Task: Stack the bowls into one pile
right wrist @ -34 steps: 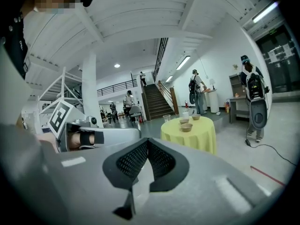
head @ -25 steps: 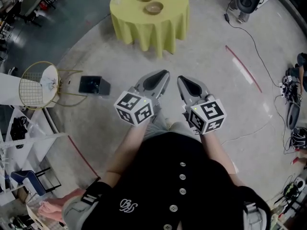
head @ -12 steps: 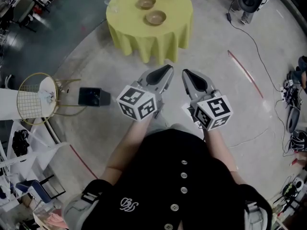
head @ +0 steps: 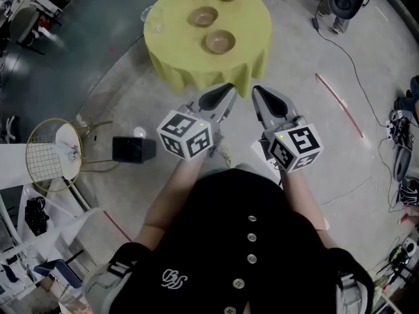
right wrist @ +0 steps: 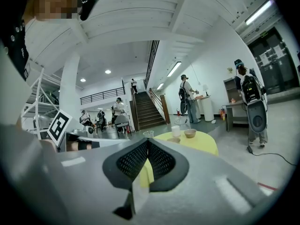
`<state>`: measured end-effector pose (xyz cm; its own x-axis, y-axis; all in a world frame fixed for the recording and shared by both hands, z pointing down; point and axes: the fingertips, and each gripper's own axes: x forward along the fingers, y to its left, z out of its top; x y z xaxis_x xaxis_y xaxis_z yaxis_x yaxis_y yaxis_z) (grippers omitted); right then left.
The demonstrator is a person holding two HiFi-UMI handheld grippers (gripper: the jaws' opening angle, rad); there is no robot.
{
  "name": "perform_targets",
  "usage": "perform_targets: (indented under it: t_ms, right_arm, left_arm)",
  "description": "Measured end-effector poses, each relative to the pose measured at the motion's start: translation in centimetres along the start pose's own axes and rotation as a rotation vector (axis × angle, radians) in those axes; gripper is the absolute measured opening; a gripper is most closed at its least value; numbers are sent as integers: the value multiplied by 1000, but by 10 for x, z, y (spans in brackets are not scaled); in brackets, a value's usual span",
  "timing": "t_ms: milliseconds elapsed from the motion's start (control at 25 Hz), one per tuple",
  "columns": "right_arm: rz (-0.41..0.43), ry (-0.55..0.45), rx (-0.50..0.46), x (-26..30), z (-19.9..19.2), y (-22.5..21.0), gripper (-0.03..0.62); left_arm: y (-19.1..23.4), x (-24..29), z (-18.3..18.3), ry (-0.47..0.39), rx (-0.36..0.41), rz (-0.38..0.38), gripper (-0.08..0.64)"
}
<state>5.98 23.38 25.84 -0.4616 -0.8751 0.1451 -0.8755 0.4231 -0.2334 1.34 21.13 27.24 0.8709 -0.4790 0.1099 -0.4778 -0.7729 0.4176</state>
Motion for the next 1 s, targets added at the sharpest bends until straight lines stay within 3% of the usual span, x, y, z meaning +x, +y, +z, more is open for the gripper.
perform_targets:
  t_ms: [360, 1000]
  right_arm:
    - [-24, -13, 13, 45, 12, -16, 2]
    - [-62, 4, 17, 92, 22, -62, 0]
  left_arm:
    - [35, 20, 21, 7, 11, -38, 38]
    - [81, 55, 38, -5, -2, -15, 38]
